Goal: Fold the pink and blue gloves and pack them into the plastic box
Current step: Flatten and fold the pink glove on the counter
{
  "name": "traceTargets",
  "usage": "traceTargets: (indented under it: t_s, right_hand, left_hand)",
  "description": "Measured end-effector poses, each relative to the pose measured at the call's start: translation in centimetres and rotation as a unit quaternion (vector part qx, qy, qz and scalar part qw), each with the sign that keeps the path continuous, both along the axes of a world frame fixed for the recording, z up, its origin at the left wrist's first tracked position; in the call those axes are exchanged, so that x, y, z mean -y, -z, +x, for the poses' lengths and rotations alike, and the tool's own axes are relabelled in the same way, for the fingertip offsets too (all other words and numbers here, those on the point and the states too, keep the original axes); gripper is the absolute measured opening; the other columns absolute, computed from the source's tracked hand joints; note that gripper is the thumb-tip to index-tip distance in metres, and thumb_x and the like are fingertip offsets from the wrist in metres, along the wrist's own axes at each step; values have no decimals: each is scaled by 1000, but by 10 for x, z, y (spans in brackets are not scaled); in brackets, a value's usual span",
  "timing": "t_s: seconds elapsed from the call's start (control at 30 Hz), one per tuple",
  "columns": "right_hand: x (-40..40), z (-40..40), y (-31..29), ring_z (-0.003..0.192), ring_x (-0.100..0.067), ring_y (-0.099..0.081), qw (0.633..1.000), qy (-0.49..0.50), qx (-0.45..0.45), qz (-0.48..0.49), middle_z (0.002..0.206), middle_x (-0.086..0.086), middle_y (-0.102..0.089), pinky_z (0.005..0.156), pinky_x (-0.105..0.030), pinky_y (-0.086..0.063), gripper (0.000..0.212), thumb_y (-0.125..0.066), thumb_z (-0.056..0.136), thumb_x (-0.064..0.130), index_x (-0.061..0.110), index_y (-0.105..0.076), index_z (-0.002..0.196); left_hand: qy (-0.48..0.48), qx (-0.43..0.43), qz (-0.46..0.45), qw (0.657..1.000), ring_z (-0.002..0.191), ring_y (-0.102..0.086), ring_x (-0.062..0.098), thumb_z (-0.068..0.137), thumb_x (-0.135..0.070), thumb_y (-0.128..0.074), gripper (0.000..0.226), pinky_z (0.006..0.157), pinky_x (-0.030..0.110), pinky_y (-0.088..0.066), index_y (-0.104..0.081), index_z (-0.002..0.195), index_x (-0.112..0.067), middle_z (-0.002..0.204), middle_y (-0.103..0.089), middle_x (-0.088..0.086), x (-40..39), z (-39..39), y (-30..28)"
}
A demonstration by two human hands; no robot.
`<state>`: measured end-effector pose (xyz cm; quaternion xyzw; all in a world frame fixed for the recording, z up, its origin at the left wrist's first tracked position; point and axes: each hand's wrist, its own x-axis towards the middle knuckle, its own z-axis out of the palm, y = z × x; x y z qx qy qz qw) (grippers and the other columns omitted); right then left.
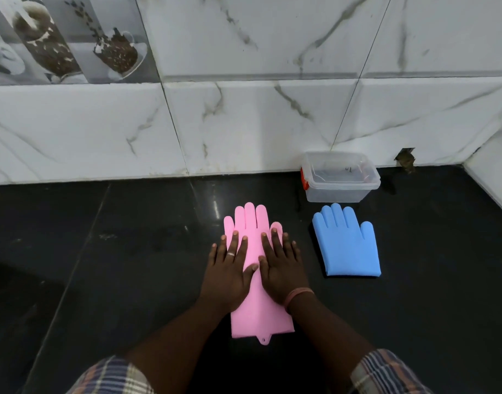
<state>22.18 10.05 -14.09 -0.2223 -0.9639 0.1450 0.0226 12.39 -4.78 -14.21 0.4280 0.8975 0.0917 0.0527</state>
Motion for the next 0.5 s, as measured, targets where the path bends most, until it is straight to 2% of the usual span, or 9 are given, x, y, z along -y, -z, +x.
traceTargets:
  t_s: [0.1,0.17,0.23,0.3,0.37,0.43,0.5]
  right_hand:
    - [-6,8,-12,151,-23,22,996,-43,-36,-64,166,3,21,122,-41,11,64,-29,105,39,32,5,160]
    - [-13,23,-18,154,-20,15,986,-52,-82,-133,168,2,11,123,-37,6,60,-38,106,24,25,-13,160]
    - [-21,43,-21,155,-25,-4,981,-65,-92,-155,167,-6,-12,125,-40,-9,52,-47,101,10,17,-38,152]
    - [-25,55,-23,146,-31,-30,984,-95,-87,-119,154,-12,-39,120,-47,-30,40,-57,93,3,12,-58,133]
    - [-29,58,-25,132,-33,-47,985,-131,-94,-54,138,-14,-56,109,-47,-44,30,-65,89,2,10,-70,117]
    - [-32,53,-28,126,-34,-53,980,-182,-76,0,131,-13,-63,108,-42,-45,30,-67,89,3,9,-73,118]
    - [-35,47,-32,134,-28,-48,974,-227,-16,14,140,-9,-59,115,-34,-34,39,-59,95,7,12,-64,134]
  left_hand:
    - [-12,43,82,996,160,-2,28,107,-51,-29,65,129,48,-9,-18,165,-24,174,0,10,6,2,-10]
    - [-15,97,150,984,153,-21,27,105,-41,-41,54,126,49,-22,-42,156,-22,168,-24,11,20,-1,-18]
    - [46,86,154,983,135,-43,25,101,-28,-49,38,115,50,-41,-61,137,-21,146,-51,7,40,-13,-22]
    - [113,63,141,982,120,-57,22,98,-15,-59,25,102,43,-53,-73,119,-17,127,-65,5,53,-23,-27]
    - [152,31,129,979,112,-65,22,96,-13,-66,20,96,35,-56,-78,112,-15,119,-71,4,51,-25,-33]
    - [161,12,98,982,112,-67,23,96,-14,-67,22,97,34,-56,-78,115,-14,120,-74,4,51,-24,-34]
    - [168,-3,65,984,117,-68,24,95,-13,-68,27,101,35,-55,-77,120,-14,123,-74,5,62,-29,-32]
